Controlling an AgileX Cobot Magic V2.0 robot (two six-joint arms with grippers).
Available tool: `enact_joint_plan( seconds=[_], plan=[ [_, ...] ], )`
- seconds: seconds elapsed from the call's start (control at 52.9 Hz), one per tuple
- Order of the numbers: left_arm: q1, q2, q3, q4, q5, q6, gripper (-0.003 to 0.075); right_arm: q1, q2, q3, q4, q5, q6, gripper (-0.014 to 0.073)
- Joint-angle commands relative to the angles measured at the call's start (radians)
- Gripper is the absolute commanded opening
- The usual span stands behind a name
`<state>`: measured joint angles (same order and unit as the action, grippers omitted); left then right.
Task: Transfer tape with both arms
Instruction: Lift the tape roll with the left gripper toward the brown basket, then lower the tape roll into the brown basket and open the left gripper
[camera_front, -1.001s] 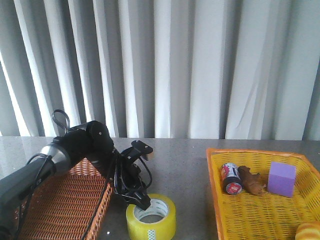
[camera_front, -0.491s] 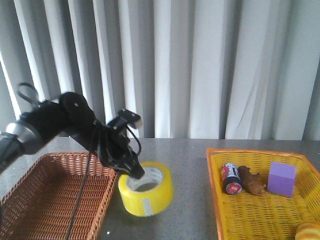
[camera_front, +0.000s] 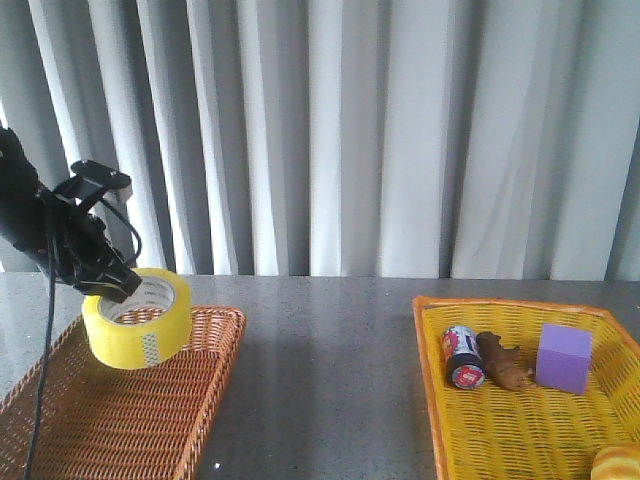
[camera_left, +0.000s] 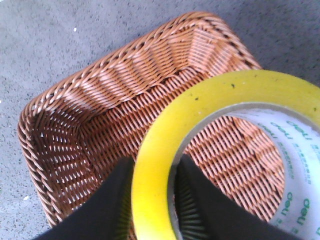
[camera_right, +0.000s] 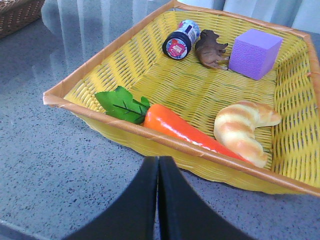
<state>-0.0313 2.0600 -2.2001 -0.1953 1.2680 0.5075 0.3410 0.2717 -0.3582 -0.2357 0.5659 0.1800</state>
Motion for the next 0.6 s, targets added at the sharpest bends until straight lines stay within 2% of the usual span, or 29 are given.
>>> enact_joint_plan(
  seconds=[0.0, 0.189, 0.453, 0.586],
  plan=[
    [-0.007, -0.017, -0.028, -0.008, -0.016, -0.020, -0.0006, -0.004, 0.010, -0.026, -0.013, -0.074, 0.002, -0.0006],
    [-0.007, 0.087, -0.028, 0.118, -0.016, -0.138, -0.0006, -0.004, 0.010, -0.026, -0.012, -0.073, 0.002, -0.0006],
    [-0.007, 0.146, -0.028, 0.110, -0.016, -0.186, 0.0000, -0.004, 0.010, -0.026, -0.012, -0.072, 0.002, -0.0006],
    [-0.007, 0.141, -0.028, 0.095, -0.016, -0.185, 0.0031, -0.004, 0.010, -0.026, -0.012, -0.070, 0.002, -0.0006]
  ],
)
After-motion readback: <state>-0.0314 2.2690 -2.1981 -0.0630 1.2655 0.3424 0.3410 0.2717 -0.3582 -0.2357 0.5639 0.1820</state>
